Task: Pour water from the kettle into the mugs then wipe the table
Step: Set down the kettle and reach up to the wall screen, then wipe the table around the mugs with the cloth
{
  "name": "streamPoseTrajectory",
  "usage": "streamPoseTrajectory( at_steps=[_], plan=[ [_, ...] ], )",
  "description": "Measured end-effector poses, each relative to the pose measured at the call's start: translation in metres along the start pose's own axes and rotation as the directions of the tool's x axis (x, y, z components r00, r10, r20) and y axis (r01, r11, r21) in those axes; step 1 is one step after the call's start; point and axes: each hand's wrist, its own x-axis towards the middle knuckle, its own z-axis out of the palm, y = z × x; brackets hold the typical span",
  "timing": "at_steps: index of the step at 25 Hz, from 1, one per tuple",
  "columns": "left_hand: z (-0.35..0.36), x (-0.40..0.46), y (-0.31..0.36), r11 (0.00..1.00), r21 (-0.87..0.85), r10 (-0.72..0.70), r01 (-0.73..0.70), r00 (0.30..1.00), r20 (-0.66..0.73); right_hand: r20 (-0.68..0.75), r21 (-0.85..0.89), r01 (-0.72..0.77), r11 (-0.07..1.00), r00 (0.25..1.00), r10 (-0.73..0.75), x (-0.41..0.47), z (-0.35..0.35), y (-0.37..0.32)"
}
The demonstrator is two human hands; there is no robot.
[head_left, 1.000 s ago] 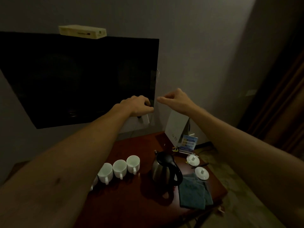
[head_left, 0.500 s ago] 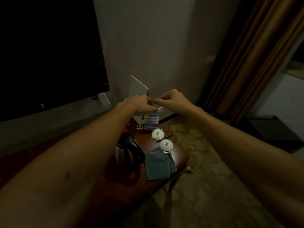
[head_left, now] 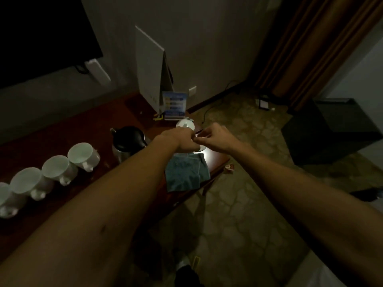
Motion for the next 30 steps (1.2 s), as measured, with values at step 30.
streamPoseTrajectory(
  at_steps=[30],
  plan=[
    [0.200, 0.030, -0.061, 0.948, 0.291, -0.162, 0.127, 0.982, 0.100, 0.174, -0.344, 0.169, 0.924, 0.978, -0.114, -0.001, 0.190, 0.099]
  ],
)
